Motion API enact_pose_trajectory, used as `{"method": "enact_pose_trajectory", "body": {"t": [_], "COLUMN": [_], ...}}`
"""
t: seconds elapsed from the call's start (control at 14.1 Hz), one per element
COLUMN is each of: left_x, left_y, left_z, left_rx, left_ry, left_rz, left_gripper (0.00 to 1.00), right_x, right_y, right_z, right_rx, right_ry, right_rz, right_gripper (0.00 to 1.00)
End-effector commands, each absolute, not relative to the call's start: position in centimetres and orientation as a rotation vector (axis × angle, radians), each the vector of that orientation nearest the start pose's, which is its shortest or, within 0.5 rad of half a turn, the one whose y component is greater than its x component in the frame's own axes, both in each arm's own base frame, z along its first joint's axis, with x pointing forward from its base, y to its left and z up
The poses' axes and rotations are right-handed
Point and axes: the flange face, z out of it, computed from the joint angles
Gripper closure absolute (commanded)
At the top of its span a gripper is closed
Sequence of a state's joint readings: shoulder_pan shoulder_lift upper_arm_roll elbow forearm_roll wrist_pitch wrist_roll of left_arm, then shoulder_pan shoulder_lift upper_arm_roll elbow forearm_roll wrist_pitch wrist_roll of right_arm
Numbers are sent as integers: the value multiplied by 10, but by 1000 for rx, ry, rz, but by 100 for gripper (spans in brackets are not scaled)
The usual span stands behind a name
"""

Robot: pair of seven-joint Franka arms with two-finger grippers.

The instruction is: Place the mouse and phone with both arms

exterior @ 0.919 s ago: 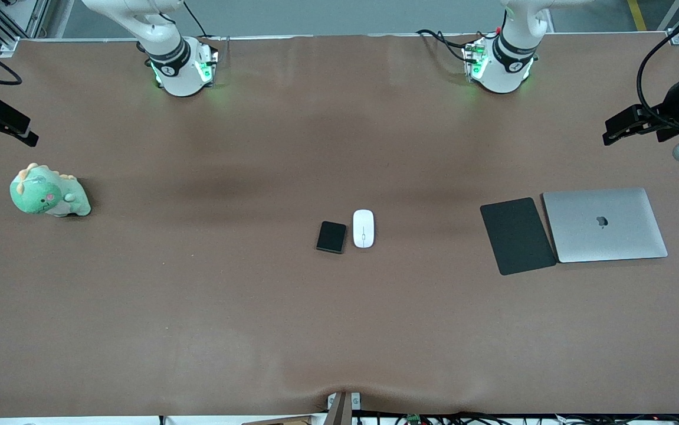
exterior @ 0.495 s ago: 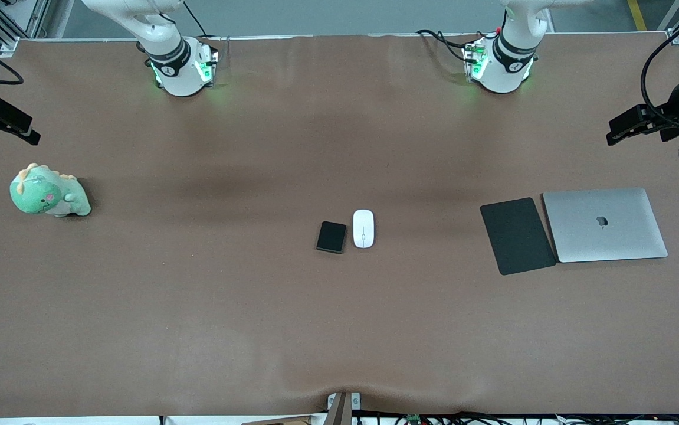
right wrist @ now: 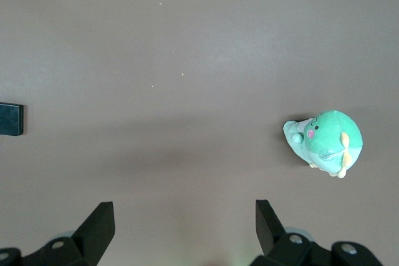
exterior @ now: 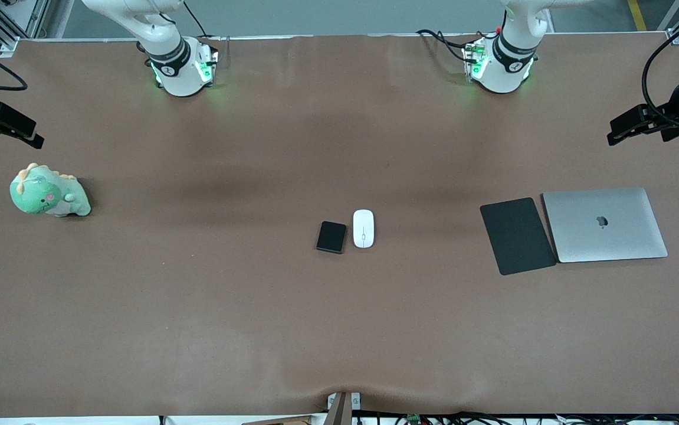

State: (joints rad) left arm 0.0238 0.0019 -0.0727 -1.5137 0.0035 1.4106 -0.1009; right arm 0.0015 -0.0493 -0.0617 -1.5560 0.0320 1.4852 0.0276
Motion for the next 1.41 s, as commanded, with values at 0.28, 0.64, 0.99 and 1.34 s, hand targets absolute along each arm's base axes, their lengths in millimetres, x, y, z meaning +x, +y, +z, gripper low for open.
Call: {"method": "enact_pose_trajectory", "body": {"t": [0.28, 0.64, 0.99, 1.34], "left_x": [539, 562, 565, 558], "left_y": [-28, -67, -157, -262], "left_z": [636, 595, 523, 444], "left_rx": [-3118, -3125, -3120, -3095], "left_ry": [-135, -134, -90, -37], "left_rz": [171, 205, 189, 262], "left_gripper": [0, 0, 0, 0], "right_x": [537, 539, 547, 553], "right_y": [-26, -29, -35, -46], "right_z": [646, 654, 646, 639], "right_rx": [-3089, -3092, -3091, -3090], "right_ry": [146, 152, 170, 202], "right_rz": [44, -13, -30, -18], "right_gripper": [0, 0, 0, 0]}}
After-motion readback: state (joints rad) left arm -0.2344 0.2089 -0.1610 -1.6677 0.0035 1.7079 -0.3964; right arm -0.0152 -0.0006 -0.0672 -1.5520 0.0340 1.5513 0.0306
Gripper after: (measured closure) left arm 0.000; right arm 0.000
